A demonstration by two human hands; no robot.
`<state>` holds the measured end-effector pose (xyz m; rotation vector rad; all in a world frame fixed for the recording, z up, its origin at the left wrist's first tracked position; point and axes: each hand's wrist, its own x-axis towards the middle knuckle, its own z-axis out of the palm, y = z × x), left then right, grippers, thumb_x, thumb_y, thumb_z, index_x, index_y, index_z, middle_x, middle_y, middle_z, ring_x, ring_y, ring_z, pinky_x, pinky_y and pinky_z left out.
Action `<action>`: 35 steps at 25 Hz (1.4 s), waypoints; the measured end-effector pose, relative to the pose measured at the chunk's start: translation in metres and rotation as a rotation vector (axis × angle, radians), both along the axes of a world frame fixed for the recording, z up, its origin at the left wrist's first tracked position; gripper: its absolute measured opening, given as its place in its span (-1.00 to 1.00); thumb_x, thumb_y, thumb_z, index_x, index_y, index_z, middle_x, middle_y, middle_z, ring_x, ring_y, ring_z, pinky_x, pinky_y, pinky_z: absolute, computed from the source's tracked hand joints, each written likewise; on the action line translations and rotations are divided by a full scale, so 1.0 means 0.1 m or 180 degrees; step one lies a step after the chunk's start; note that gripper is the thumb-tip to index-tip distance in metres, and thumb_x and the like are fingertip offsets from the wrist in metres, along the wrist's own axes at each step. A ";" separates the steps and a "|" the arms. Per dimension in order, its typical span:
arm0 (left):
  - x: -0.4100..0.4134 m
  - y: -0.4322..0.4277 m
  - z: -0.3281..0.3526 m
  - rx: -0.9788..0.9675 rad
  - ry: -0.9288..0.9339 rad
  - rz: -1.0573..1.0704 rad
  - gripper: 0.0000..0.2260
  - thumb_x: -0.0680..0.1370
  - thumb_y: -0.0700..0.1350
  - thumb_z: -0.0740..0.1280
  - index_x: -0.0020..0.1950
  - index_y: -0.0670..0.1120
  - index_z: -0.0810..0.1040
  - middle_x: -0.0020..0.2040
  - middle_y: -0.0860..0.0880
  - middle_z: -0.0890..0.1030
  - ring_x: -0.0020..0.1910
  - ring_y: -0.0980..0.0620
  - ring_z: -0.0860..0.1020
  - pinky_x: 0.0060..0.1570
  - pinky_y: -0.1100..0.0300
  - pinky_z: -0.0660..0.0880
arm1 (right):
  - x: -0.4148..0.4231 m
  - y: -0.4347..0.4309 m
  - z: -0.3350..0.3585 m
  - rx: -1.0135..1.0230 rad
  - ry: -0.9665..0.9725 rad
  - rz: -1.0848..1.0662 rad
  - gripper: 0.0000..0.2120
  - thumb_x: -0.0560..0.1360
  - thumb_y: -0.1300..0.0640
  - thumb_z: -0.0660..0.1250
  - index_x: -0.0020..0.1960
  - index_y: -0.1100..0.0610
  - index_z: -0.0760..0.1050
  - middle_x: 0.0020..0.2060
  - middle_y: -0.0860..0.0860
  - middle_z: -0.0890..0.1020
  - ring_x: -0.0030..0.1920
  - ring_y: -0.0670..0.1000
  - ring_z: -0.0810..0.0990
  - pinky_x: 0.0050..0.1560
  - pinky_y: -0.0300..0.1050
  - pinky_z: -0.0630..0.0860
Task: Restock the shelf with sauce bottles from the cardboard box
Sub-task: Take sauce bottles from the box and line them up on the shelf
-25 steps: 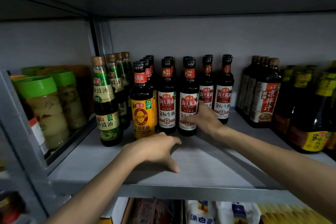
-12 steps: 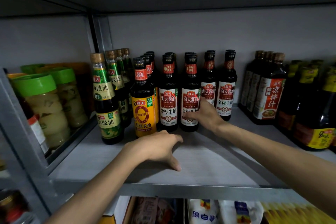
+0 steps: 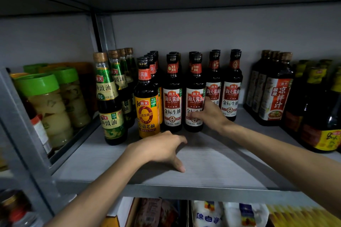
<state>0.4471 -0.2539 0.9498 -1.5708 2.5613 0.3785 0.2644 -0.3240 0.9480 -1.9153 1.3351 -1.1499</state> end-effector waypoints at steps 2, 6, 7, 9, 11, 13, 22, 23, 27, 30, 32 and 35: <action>0.00 0.00 0.00 0.0001 0.0004 -0.0006 -0.20 0.39 0.15 0.52 0.54 0.08 0.22 0.44 -0.12 0.35 0.35 -0.14 0.40 0.25 0.00 0.44 | -0.01 -0.01 0.00 0.0009 0.0051 0.0003 -0.61 0.44 0.30 0.47 0.13 0.02 0.38 0.08 -0.02 0.59 0.10 -0.09 0.53 0.18 -0.20 0.42; 0.00 0.02 0.00 -0.0011 0.0008 -0.0003 -0.19 0.39 0.15 0.52 0.54 0.08 0.21 0.45 -0.12 0.34 0.36 -0.14 0.39 0.25 0.02 0.43 | -0.04 -0.08 -0.05 0.0014 0.0166 -0.0080 -0.53 0.42 0.24 0.51 0.27 0.20 0.44 0.17 0.05 0.64 0.18 -0.01 0.60 0.27 -0.10 0.48; 0.00 0.02 0.00 -0.0023 0.0009 -0.0005 -0.19 0.39 0.15 0.51 0.54 0.08 0.21 0.45 -0.13 0.34 0.36 -0.14 0.39 0.24 0.03 0.43 | -0.04 -0.09 -0.05 0.0020 0.0152 -0.0078 -0.50 0.42 0.24 0.51 0.31 0.19 0.44 0.17 0.06 0.64 0.19 0.00 0.60 0.25 -0.13 0.47; 0.00 0.02 0.00 -0.0028 0.0017 0.0000 -0.19 0.39 0.15 0.51 0.54 0.09 0.21 0.45 -0.12 0.34 0.36 -0.14 0.39 0.22 0.05 0.42 | -0.04 -0.10 -0.06 0.0034 0.0099 -0.0093 -0.48 0.42 0.24 0.51 0.32 0.17 0.43 0.17 0.06 0.64 0.19 0.00 0.59 0.24 -0.13 0.47; 0.00 0.02 0.00 -0.0026 0.0011 -0.0003 -0.19 0.39 0.16 0.51 0.54 0.09 0.21 0.45 -0.13 0.34 0.36 -0.14 0.39 0.24 0.04 0.43 | -0.04 -0.09 -0.07 0.0040 0.0052 -0.0102 -0.48 0.42 0.23 0.51 0.32 0.16 0.43 0.17 0.04 0.64 0.19 0.00 0.60 0.27 -0.08 0.48; 0.01 0.02 0.00 -0.0019 0.0018 0.0002 -0.19 0.39 0.16 0.51 0.54 0.09 0.21 0.45 -0.13 0.34 0.36 -0.14 0.39 0.25 0.03 0.43 | -0.04 -0.08 -0.07 0.0098 0.0065 -0.0065 -0.48 0.42 0.21 0.52 0.32 0.13 0.43 0.18 0.03 0.64 0.21 0.00 0.59 0.31 -0.05 0.47; -0.02 0.03 0.03 0.0004 -0.0015 -0.0018 -0.19 0.40 0.14 0.51 0.55 0.10 0.18 0.47 -0.11 0.33 0.38 -0.14 0.38 0.29 0.01 0.41 | -0.13 0.23 0.46 -0.1241 0.0571 -0.1268 -0.35 0.46 0.02 0.47 0.44 0.16 0.29 0.33 0.12 0.37 0.31 0.08 0.44 0.35 -0.08 0.39; -0.02 0.02 0.03 0.0003 -0.0031 -0.0041 -0.18 0.40 0.14 0.51 0.55 0.09 0.18 0.47 -0.11 0.33 0.38 -0.14 0.38 0.30 0.01 0.40 | -0.09 0.28 0.64 -0.1620 0.0736 -0.1195 -0.43 0.50 0.06 0.43 0.43 0.16 0.33 0.30 0.13 0.39 0.27 0.09 0.47 0.32 -0.11 0.40; -0.04 -0.01 0.03 0.0001 0.0003 -0.0028 -0.16 0.40 0.16 0.50 0.56 0.06 0.16 0.50 -0.12 0.30 0.42 -0.14 0.34 0.35 0.00 0.38 | 0.19 0.23 1.37 -0.2027 0.1495 -0.0385 -0.61 0.57 0.03 0.32 0.37 0.09 0.44 0.24 0.12 0.49 0.00 0.01 0.60 0.11 -0.20 0.51; -0.04 -0.01 0.02 -0.0132 0.0082 0.0028 -0.16 0.40 0.18 0.49 0.57 0.04 0.16 0.52 -0.10 0.30 0.45 -0.12 0.33 0.36 -0.01 0.37 | 0.45 0.01 1.70 -0.1689 0.2323 -0.0364 -0.57 0.57 -0.08 0.28 0.40 0.01 0.39 0.28 0.15 0.49 0.18 0.13 0.56 0.15 -0.10 0.46; -0.06 -0.01 0.01 -0.0216 0.0245 0.0128 -0.18 0.42 0.18 0.46 0.56 0.01 0.16 0.50 -0.09 0.33 0.42 -0.09 0.37 0.32 0.04 0.38 | 0.57 -0.08 1.78 -0.1351 0.2718 -0.0285 -0.55 0.58 -0.11 0.26 0.42 0.00 0.37 0.32 0.15 0.47 0.23 0.16 0.52 0.14 -0.11 0.42; -0.09 -0.04 0.01 -0.0316 0.0570 0.0327 -0.19 0.46 0.19 0.42 0.57 -0.06 0.13 0.57 -0.11 0.21 0.51 -0.10 0.25 0.40 0.01 0.30 | 0.66 -0.15 1.77 -0.1073 0.3117 -0.0145 -0.62 0.61 -0.08 0.25 0.33 0.10 0.44 0.26 0.13 0.50 0.12 0.10 0.54 0.02 -0.11 0.43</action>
